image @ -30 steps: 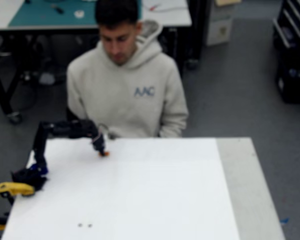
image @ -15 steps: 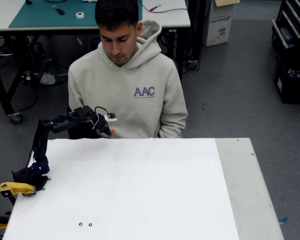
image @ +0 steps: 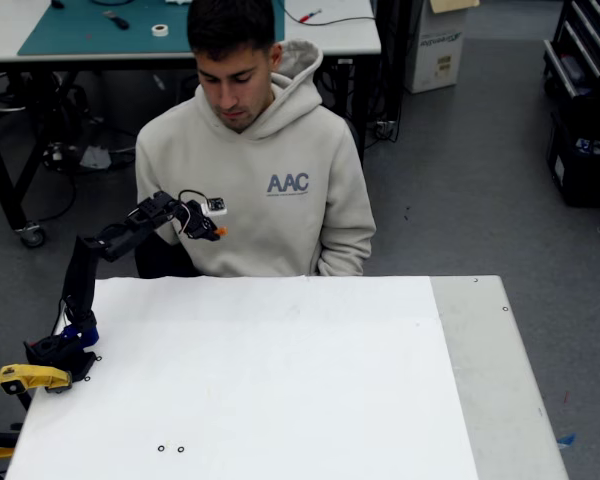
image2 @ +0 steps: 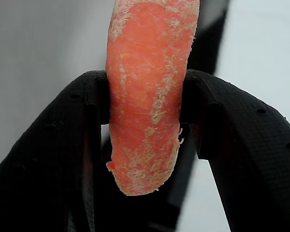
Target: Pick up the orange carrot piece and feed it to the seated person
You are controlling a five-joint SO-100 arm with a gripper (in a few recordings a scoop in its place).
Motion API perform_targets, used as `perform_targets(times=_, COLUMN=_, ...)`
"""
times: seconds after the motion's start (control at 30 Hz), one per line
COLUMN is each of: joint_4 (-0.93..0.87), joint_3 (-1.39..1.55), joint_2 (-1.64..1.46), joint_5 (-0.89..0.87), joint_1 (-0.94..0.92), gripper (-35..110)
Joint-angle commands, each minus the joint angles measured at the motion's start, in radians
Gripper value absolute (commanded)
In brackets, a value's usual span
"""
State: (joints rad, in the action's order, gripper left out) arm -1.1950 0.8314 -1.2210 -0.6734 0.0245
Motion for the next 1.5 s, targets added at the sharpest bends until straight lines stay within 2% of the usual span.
perform_targets(times=0.0, joint_4=0.003, joint_3=-0.184, joint_2=-0.041, joint_5=-0.078, joint_1=0.031, gripper=-1)
perform_targets(times=0.43, joint_4=0.006, joint_3=-0.574, joint_2=-0.038, joint_5=-0.313, joint_1=0.195, gripper=-1)
perform_targets(times=0.8, joint_4=0.015, joint_3=-0.676, joint_2=0.034, joint_5=-0.522, joint_1=0.152, gripper=-1)
perform_targets(times=1.13, joint_4=0.29, joint_3=-0.676, joint_2=0.066, joint_5=-0.6, joint_1=0.146, gripper=-2)
perform_targets(times=1.47, joint_4=0.37, joint_3=-0.676, joint_2=0.067, joint_5=-0.718, joint_1=0.155, gripper=-2)
